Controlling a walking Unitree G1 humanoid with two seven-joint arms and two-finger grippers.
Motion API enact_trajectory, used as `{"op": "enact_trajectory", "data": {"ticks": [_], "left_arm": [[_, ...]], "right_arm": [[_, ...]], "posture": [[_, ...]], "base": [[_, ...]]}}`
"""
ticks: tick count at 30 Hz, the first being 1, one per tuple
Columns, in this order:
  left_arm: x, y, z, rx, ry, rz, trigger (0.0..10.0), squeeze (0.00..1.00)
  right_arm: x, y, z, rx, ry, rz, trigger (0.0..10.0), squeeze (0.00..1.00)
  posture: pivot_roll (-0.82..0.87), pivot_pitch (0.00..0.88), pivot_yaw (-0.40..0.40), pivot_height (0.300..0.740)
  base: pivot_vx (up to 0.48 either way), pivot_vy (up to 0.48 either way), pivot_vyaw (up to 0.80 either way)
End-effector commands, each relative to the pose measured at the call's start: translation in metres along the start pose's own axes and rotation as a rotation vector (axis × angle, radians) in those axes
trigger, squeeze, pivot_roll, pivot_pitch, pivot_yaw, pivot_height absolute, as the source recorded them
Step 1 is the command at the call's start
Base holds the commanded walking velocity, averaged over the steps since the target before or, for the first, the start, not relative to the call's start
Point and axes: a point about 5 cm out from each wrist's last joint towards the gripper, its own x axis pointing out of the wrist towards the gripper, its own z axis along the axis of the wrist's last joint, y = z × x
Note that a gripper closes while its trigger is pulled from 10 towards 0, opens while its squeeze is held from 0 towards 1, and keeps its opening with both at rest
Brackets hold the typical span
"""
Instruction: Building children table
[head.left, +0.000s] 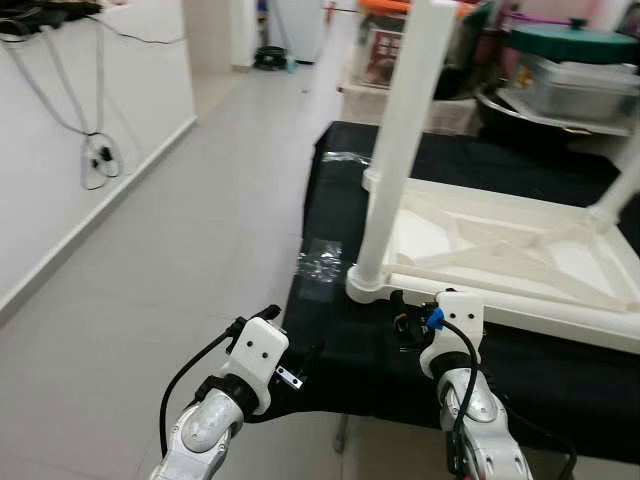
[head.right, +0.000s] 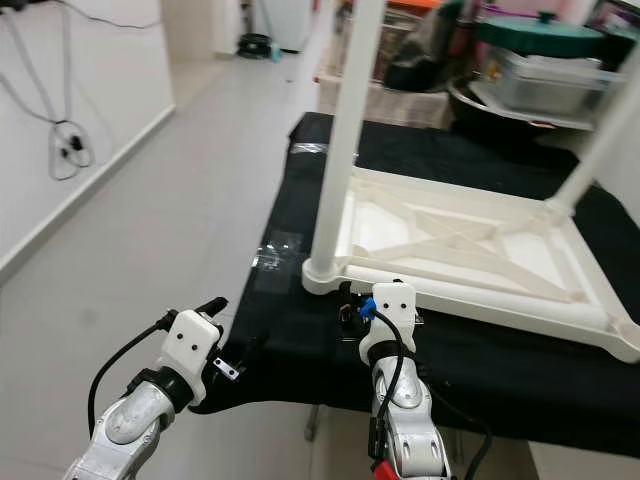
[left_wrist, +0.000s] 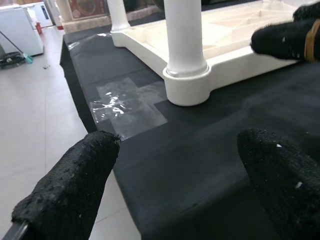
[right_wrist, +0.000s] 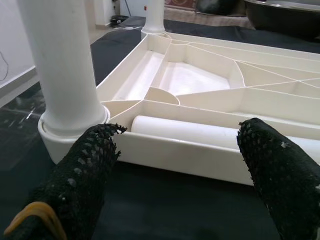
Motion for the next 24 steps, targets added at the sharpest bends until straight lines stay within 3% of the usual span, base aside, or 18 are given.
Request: {"op": "enact_trajectory", "data": {"ticks": [1, 24], "left_arm": [[-0.002, -0.001, -0.004, 0.017, 0.013, -0.006, 10.0, 0.0], [0.0, -0.002, -0.004, 0.039, 0.02, -0.017, 10.0, 0.0]], "right_arm": [[0.001, 0.007, -0.001, -0.003, 0.01, 0.012, 10.0, 0.0], [0.011, -0.001, 0.001, 0.001, 0.013, -0.048, 10.0, 0.0]], "posture": [[0.07, 0.0, -0.083, 0.74], [0.07, 0.0, -0.077, 0.74]], "base": [[0.0, -0.315, 0.0], [0.0, -0.427, 0.0]]}}
